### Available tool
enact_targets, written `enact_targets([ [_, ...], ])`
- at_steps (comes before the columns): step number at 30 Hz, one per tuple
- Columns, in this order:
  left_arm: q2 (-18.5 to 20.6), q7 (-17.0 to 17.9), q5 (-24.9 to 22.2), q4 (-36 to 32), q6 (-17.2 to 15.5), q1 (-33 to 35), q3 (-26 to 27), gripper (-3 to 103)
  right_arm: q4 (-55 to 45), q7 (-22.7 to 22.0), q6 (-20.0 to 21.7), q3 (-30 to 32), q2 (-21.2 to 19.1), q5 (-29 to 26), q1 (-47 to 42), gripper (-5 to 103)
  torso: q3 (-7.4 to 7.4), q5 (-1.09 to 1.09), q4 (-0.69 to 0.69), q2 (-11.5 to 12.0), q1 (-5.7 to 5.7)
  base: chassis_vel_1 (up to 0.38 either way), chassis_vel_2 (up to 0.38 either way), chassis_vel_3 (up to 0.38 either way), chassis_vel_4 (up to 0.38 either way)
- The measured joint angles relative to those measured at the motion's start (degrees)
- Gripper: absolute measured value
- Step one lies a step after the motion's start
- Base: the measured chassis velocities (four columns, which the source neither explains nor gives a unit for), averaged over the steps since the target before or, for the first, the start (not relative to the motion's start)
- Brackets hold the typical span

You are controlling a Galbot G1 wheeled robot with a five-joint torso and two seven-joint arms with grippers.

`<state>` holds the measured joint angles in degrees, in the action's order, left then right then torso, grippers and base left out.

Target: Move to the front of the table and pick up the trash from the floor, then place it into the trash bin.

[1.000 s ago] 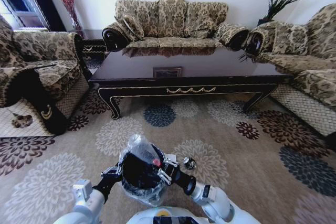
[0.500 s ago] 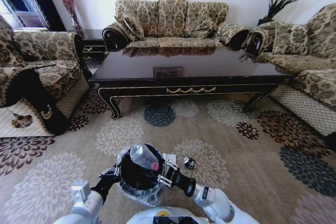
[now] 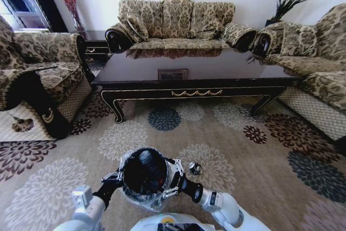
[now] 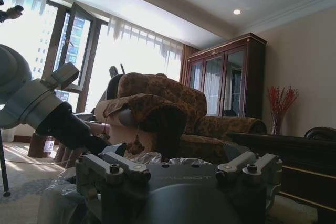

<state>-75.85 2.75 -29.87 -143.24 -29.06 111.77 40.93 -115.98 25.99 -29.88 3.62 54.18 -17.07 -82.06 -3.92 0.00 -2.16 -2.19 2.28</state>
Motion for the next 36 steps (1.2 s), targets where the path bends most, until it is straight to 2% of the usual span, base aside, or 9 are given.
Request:
enact_targets([
  [2, 0.12, 0.78, -0.58, 0.0, 0.0, -0.13, 0.55, 5, -0.42, -0.91, 0.54, 0.34, -0.15, -0.94, 0.18, 100, 0.0, 0.0, 0.0, 0.0, 0.0, 0.0, 0.0, 0.0, 0.0],
  [5, 1.63, 6.89, -3.91, 0.0, -2.35, -0.36, 3.59, 5, -2.4, -4.76, 3.55, 2.07, -1.05, -5.05, 1.61, 100, 0.0, 0.0, 0.01, 0.0, 0.0, 0.0, 0.0, 0.0, 0.0],
  [9, 3.99, 10.73, -8.38, 0.0, -4.52, -0.81, 7.24, 5, -4.01, -9.1, 7.31, 3.9, -1.92, -8.75, 3.58, 100, 0.0, 0.01, 0.02, 0.0, 0.0, 0.0, 0.0, 0.0, 0.0],
  [15, 6.81, 12.11, -15.26, -0.01, -5.9, -2.13, 13.75, 5, -4.14, -17.13, 12.92, 5.27, -2.12, -11.28, 5.4, 100, 0.0, 0.01, 0.0, 0.0, 0.0, 0.0, 0.0, 0.0, 0.0],
  [19, 7.57, 12.65, -20.21, -0.02, -6.71, -3.78, 19.49, 5, -1.0, -30.41, 21.68, 4.35, -1.9, -11.46, 5.5, 100, 0.0, 0.0, 0.0, 0.0, 0.0, 0.0, 0.0, 0.0, 0.0],
  [21, 7.56, 12.69, -20.51, -0.02, -6.76, -3.94, 19.98, 5, -0.61, -32.21, 23.11, 3.96, -1.85, -11.55, 5.51, 100, 0.0, 0.0, 0.0, 0.0, 0.0, 0.0, 0.0, 0.0, 0.0],
  [24, 7.75, 12.83, -22.3, -0.02, -6.85, -4.97, 23.78, 5, 2.26, -44.08, 33.24, 0.19, -1.46, -15.67, 6.74, 100, -0.01, 0.01, 0.0, 0.0, 0.0, 0.0, 0.0, 0.0, 0.0],
  [28, 9.12, 13.87, -26.88, -0.03, -6.98, -5.86, 29.49, 5, 5.02, -51.87, 39.09, -3.62, -0.93, -22.39, 9.77, 100, 0.0, 0.01, 0.01, 0.0, 0.0, 0.0, 0.0, 0.0, 0.0],
  [36, 10.28, 14.89, -31.68, -0.03, -7.18, -5.5, 35.86, 5, 11.15, -57.02, 41.86, -9.17, 0.73, -26.9, 15.14, 100, 0.0, 0.0, 0.02, 0.0, 0.0, 0.0, 0.0, 0.0, 0.0],
])
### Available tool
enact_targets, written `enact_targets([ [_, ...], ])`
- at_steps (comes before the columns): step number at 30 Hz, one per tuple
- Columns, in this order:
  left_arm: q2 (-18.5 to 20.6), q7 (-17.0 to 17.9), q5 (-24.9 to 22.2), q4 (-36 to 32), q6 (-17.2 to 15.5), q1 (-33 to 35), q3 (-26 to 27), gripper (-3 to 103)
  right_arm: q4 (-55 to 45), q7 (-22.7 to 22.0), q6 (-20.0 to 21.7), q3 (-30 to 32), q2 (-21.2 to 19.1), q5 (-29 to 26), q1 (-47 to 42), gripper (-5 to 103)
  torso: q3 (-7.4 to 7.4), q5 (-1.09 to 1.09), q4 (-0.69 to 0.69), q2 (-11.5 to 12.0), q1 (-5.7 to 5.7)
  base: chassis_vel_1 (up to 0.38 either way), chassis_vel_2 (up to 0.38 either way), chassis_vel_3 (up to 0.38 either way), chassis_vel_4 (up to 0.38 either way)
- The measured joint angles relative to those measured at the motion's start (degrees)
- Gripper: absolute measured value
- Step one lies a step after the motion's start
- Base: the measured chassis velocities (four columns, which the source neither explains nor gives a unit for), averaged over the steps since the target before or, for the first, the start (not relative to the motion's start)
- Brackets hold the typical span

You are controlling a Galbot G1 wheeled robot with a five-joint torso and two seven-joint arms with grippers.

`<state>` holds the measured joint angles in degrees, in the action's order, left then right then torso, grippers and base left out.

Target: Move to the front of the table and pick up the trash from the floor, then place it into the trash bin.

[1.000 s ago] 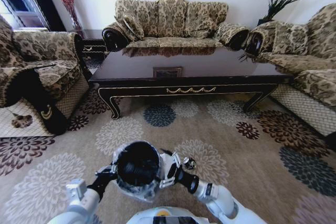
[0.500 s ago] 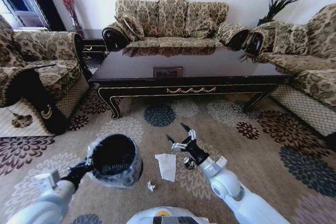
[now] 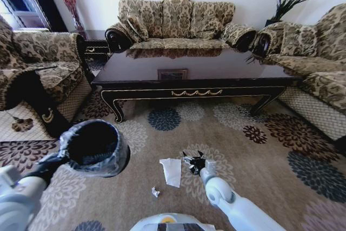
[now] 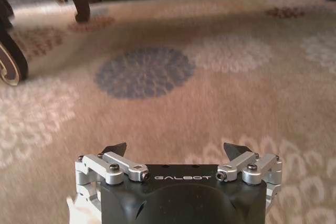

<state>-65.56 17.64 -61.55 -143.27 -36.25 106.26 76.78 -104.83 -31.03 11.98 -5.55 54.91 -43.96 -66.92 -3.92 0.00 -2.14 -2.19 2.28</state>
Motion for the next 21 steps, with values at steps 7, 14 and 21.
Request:
enact_targets([
  [7, -0.68, 0.16, -0.28, 0.0, -0.09, 0.41, 0.18, 5, 6.69, -2.11, 1.1, -3.13, 1.28, 1.89, 0.58, 100, 0.0, 0.0, -0.03, 0.0, 0.0, 0.0, 0.0, 0.0, 0.0],
  [14, -0.7, 0.15, -0.1, 0.02, -0.09, 0.07, -0.47, 5, 13.62, -2.71, -0.33, -2.06, 3.97, 2.1, 0.65, 100, 0.0, 0.0, -0.02, 0.0, 0.0, 0.0, 0.0, 0.0, 0.0],
  [21, -1.46, 0.1, 0.91, 0.03, -0.1, -0.24, -2.11, 5, 15.16, -1.85, -1.85, -1.57, 5.96, 6.38, -0.75, 100, 0.0, -0.01, -0.02, 0.0, 0.0, 0.0, 0.0, 0.0, 0.0],
])
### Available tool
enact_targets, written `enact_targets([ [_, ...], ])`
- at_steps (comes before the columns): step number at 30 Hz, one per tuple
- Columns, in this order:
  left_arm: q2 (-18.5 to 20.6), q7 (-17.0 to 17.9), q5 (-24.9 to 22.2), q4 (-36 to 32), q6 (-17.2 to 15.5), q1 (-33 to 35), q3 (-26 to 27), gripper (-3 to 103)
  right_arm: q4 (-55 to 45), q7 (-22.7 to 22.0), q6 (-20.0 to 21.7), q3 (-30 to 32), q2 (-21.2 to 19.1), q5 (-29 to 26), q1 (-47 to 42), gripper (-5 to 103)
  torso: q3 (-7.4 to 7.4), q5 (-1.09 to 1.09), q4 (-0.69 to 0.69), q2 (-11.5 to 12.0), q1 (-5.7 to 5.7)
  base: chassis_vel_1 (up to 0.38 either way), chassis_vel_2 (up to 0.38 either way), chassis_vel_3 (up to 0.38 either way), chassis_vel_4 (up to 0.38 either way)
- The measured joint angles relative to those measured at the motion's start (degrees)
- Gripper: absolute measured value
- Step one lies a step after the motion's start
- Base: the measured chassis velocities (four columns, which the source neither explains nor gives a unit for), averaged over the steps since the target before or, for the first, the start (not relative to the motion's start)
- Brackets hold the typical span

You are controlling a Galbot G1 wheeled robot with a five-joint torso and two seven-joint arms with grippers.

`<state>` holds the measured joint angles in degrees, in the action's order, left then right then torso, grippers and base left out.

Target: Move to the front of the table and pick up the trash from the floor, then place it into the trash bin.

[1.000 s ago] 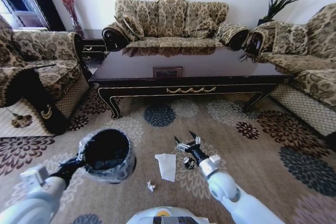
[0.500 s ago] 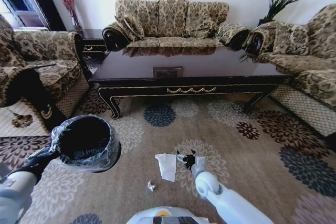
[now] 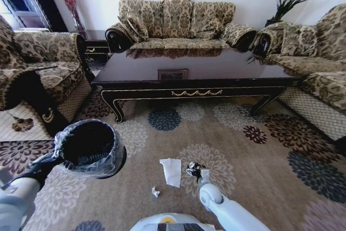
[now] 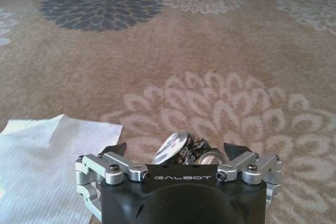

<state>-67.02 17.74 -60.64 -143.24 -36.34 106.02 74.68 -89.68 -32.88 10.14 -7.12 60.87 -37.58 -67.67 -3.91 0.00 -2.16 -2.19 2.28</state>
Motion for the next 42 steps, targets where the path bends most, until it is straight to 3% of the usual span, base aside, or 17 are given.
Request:
enact_targets([
  [2, -0.25, -0.03, 0.38, 0.0, 0.0, -0.14, -0.47, 5, 0.6, 0.87, -0.11, -0.89, 0.04, 4.08, -0.93, 100, 0.0, 0.01, 0.01, 0.0, 0.0, 0.0, 0.0, 0.0, 0.0],
  [11, -0.79, -0.14, 0.69, 0.0, 0.0, -0.42, -1.06, 5, 4.77, 4.47, -2.58, -3.21, 1.23, 9.98, -2.54, 100, 0.0, 0.01, 0.0, 0.0, 0.0, 0.0, 0.0, 0.0, 0.0],
  [29, -0.64, -0.28, 1.2, 0.01, 0.04, -0.48, -1.35, 5, 9.02, 5.71, -5.03, -4.06, 5.79, 9.43, 1.39, 100, 0.0, 0.01, 0.0, 0.0, 0.0, 0.0, 0.0, 0.0, 0.0],
  [42, -0.28, -0.33, 1.03, 0.01, 0.12, -0.26, -0.72, 5, 10.71, 0.87, -2.15, -4.08, 7.62, 6.02, 3.44, 100, 0.0, 0.01, 0.0, 0.0, 0.0, 0.0, 0.0, 0.0, 0.0],
])
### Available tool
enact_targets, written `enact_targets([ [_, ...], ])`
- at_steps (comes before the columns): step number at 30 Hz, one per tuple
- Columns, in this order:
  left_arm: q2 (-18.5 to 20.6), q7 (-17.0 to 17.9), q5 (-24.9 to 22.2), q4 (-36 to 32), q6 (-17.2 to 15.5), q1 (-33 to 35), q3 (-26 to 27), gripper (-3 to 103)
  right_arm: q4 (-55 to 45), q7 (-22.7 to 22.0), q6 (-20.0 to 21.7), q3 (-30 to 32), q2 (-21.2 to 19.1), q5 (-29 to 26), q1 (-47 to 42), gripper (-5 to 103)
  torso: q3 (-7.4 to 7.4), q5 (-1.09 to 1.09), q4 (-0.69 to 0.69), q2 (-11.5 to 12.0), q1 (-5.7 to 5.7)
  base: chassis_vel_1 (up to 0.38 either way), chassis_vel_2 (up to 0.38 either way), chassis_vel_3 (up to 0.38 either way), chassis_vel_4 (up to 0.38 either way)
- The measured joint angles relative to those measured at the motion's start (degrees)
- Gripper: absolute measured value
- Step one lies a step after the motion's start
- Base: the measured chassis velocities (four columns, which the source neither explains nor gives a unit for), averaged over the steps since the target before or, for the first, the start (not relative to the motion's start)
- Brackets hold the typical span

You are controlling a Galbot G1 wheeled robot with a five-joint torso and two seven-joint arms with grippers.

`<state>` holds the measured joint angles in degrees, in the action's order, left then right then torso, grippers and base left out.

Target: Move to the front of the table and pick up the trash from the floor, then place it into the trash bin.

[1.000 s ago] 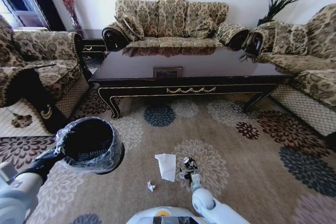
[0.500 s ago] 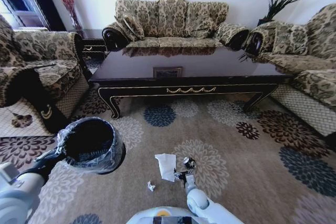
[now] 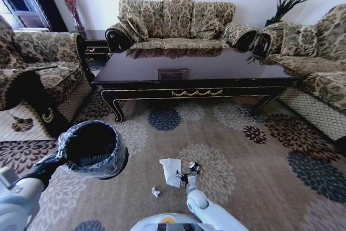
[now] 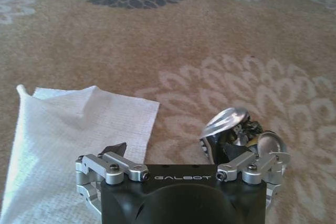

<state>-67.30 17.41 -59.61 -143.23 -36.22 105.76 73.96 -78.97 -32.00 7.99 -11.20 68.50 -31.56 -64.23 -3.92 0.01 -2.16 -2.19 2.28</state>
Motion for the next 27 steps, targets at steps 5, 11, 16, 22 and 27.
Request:
enact_targets([
  [5, -0.01, -0.01, 0.0, 0.0, 0.0, -0.19, -0.12, 5, -1.01, -0.87, 0.73, 0.45, -1.2, -0.24, -0.78, 100, 0.0, 0.0, -0.01, 0.0, 0.0, 0.0, 0.0, 0.0, 0.0],
  [11, -0.04, -0.02, 0.01, 0.0, 0.0, -0.24, -0.28, 5, -0.57, -0.9, 0.77, 0.91, -1.23, -0.05, -1.1, 100, 0.0, 0.0, -0.01, 0.0, 0.0, 0.0, 0.0, 0.0, 0.0],
  [16, -0.19, -0.02, 0.06, 0.0, 0.01, -0.01, -0.28, 5, 0.94, -0.8, 0.03, 1.11, 0.06, 0.11, 0.04, 100, 0.0, -0.01, 0.01, 0.0, 0.0, 0.0, 0.0, 0.0, 0.0],
  [22, -0.52, -0.02, 0.19, 0.0, 0.0, 0.17, -0.37, 5, 2.86, -0.76, -0.15, 1.29, 0.8, 0.21, 1.42, 100, 0.0, -0.01, 0.0, 0.0, 0.0, 0.0, 0.0, 0.0, 0.0],
  [27, -0.41, -0.02, 0.18, 0.0, 0.0, 0.15, -0.23, 5, 3.92, -0.79, -0.24, 1.91, 0.83, 0.09, 2.16, 100, 0.0, -0.01, 0.0, 0.0, 0.0, 0.0, 0.0, 0.0, 0.0],
])
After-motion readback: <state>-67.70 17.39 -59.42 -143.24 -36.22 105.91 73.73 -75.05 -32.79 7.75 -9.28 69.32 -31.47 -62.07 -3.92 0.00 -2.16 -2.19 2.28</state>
